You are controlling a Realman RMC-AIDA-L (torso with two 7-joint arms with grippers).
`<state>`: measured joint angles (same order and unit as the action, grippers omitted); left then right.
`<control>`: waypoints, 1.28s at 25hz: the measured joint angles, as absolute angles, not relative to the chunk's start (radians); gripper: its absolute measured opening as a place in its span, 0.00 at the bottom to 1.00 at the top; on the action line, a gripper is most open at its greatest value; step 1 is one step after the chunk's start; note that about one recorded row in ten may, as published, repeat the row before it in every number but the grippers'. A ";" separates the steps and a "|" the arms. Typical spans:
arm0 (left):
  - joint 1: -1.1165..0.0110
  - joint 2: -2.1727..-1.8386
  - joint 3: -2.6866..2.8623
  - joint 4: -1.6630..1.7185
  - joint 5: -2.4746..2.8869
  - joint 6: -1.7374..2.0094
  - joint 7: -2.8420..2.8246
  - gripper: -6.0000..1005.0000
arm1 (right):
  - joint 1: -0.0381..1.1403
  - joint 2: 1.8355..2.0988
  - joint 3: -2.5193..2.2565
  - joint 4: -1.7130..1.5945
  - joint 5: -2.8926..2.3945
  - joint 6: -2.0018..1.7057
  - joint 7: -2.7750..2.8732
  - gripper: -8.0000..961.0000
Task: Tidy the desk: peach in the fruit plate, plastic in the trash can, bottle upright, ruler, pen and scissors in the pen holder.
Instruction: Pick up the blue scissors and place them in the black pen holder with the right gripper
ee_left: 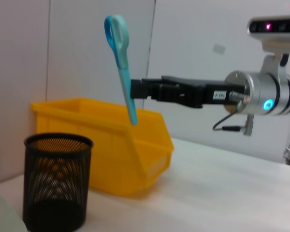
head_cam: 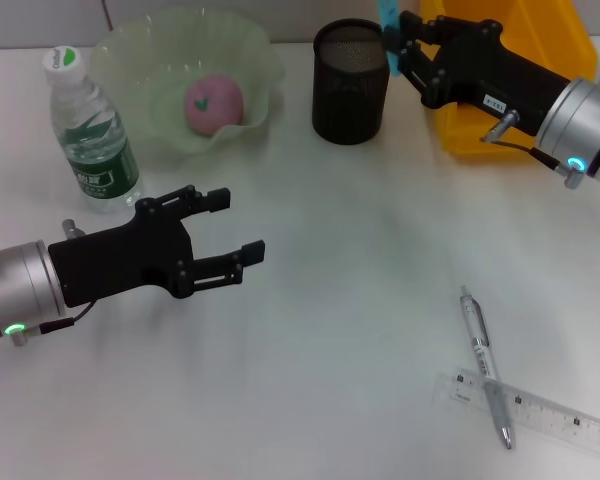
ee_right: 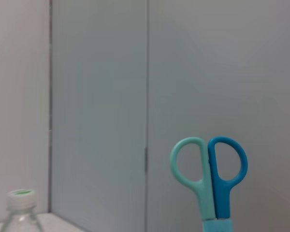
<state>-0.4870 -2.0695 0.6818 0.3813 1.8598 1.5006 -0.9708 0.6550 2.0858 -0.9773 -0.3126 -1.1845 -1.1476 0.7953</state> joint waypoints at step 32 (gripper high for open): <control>-0.489 -2.072 0.689 0.311 1.772 1.507 -0.895 0.83 | 0.883 2.092 -0.988 -0.130 -0.989 -0.850 0.671 0.22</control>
